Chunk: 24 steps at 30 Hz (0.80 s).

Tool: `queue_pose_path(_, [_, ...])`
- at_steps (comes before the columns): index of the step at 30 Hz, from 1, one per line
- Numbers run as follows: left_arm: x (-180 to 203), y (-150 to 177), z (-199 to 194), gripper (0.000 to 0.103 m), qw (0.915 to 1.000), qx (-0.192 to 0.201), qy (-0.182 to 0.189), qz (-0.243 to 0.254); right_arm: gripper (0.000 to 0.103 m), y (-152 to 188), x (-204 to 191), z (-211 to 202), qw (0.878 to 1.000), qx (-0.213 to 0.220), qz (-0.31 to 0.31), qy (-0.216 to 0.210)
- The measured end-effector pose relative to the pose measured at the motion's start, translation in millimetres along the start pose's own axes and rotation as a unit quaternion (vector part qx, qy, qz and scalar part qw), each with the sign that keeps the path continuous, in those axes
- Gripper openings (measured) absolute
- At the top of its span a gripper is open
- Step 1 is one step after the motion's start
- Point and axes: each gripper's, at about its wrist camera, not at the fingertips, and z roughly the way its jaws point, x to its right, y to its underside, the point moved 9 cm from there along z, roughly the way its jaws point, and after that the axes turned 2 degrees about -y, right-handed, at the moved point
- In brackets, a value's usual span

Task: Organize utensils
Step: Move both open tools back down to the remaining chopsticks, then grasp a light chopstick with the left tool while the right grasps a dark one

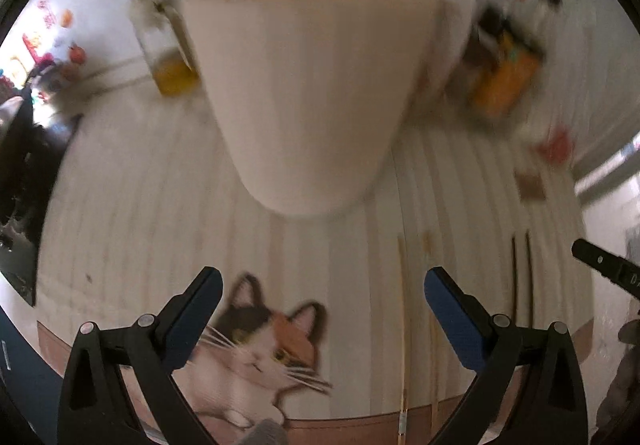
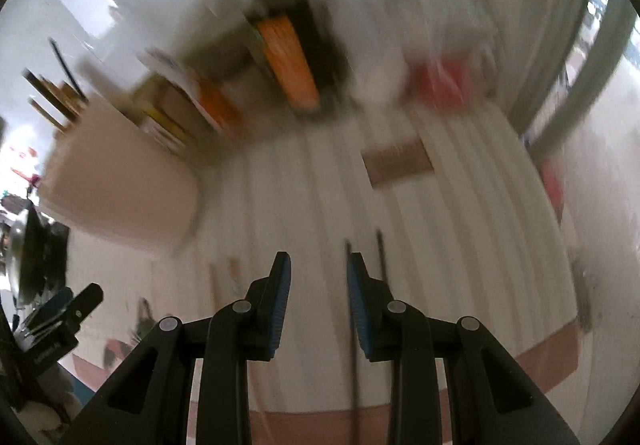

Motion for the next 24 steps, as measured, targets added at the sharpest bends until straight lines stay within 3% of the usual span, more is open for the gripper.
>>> queue_pose_path(6, [26.4,27.3,39.1,0.103,0.9985,-0.048,-0.005,0.024,0.031,25.6,25.3,31.6,0.999,-0.038,0.007,0.020])
queue_pose_path(19, [63.6,52.0,74.9,0.102,0.9939,-0.090,-0.026,0.058,0.031,41.0,31.0,55.8,0.998,-0.064,0.001,0.025])
queue_pose_path(22, [74.0,57.4,85.4,0.086,0.9926,-0.105,-0.016,0.059,0.031,43.6,28.3,60.7,0.997,-0.072,-0.007,0.027])
queue_pose_path(23, [76.3,59.7,88.6,0.070,0.9918,-0.113,-0.011,0.059,0.031,44.8,27.5,63.0,0.997,-0.075,-0.010,0.027])
queue_pose_path(24, [78.0,62.3,92.1,0.062,0.9911,-0.120,-0.007,0.057,0.031,46.6,26.9,64.8,0.996,-0.079,-0.013,0.030])
